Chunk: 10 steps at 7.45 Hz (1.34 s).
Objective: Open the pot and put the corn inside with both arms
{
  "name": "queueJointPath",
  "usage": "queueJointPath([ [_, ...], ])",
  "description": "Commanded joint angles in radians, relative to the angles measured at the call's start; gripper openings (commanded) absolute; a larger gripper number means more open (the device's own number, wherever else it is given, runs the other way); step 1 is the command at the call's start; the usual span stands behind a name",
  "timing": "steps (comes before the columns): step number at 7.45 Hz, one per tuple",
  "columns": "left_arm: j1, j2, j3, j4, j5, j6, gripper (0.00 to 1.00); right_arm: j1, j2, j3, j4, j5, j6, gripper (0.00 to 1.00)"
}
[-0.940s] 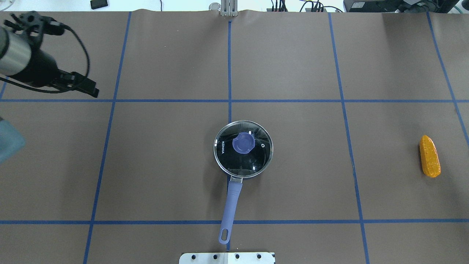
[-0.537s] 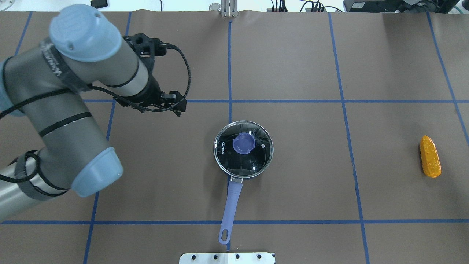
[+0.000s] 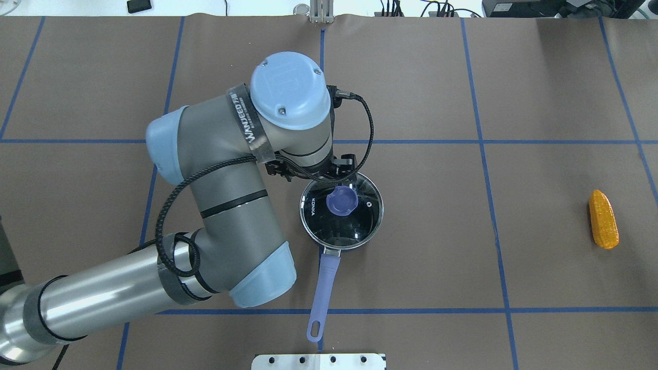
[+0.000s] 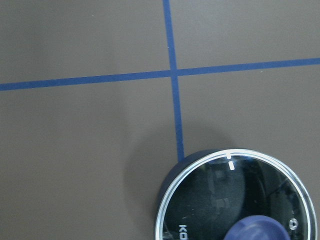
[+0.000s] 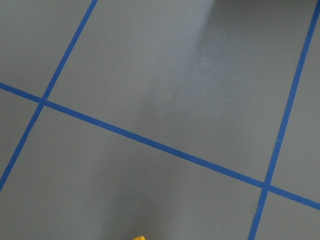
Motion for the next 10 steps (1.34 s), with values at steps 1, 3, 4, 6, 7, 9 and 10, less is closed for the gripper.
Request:
queueJointPath([
  [1, 0.049, -0.018, 0.039, -0.006, 0.03, -0.005, 1.0, 0.0, 0.0, -0.002, 0.0, 0.001, -0.001, 1.0],
  [3, 0.074, -0.019, 0.044, -0.011, 0.03, -0.005, 1.0, 0.0, 0.0, -0.002, 0.0, 0.002, -0.001, 1.0],
  [4, 0.079, -0.019, 0.048, -0.029, 0.03, -0.005, 1.0, 0.0, 0.0, -0.002, 0.0, 0.0, -0.001, 1.0],
  [6, 0.079, -0.035, 0.11, -0.087, 0.03, -0.003, 1.0, -0.002, 0.0, -0.002, 0.0, 0.0, -0.001, 1.0],
  [7, 0.077, -0.035, 0.123, -0.11, 0.03, -0.003, 1.0, -0.002, 0.0, -0.002, 0.0, 0.0, -0.001, 1.0],
  [9, 0.077, -0.035, 0.124, -0.111, 0.03, 0.003, 1.0, -0.003, 0.0, -0.002, 0.0, 0.0, -0.001, 1.0],
  [10, 0.077, -0.033, 0.124, -0.111, 0.032, 0.003, 0.99, -0.003, 0.0, -0.002, 0.0, 0.0, -0.001, 1.0],
])
